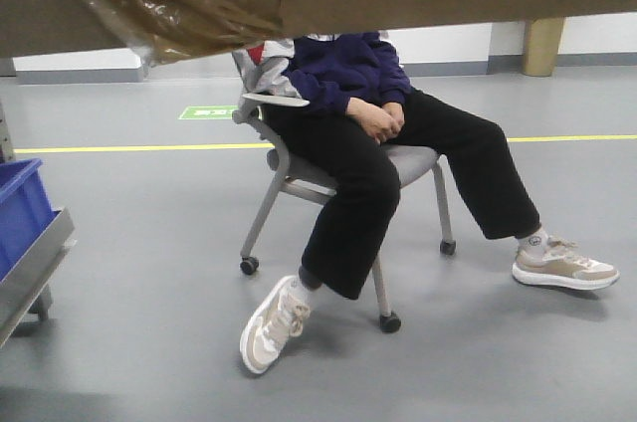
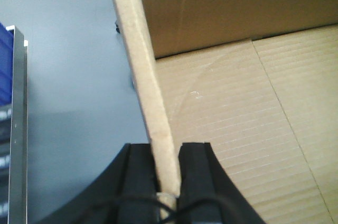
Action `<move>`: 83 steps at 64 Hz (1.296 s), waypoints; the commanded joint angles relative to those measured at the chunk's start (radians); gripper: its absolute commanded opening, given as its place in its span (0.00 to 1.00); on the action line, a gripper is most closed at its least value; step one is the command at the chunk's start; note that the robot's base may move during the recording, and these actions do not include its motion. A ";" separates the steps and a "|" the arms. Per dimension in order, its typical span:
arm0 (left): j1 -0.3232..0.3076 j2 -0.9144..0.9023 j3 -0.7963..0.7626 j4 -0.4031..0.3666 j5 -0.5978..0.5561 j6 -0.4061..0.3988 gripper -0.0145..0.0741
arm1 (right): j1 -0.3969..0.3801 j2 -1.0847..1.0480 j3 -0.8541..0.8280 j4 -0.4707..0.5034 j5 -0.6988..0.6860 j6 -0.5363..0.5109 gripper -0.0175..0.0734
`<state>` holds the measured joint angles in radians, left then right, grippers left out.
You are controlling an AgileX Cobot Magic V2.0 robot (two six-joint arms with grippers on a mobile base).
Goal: Grab carton from right shelf to conveyor
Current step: 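Hold the carton with both grippers while the base turns toward the conveyor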
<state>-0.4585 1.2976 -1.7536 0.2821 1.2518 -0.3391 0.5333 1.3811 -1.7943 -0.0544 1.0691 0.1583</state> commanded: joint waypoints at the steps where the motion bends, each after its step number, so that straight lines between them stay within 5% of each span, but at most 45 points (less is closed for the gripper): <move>1: -0.013 -0.003 -0.006 -0.066 -0.047 0.006 0.14 | 0.007 -0.008 -0.004 0.054 -0.083 -0.001 0.12; 83: -0.013 -0.003 -0.006 -0.051 -0.047 0.006 0.14 | 0.007 -0.008 -0.004 0.054 -0.090 -0.001 0.12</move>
<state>-0.4585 1.2976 -1.7536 0.2919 1.2518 -0.3391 0.5333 1.3811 -1.7943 -0.0500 1.0591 0.1583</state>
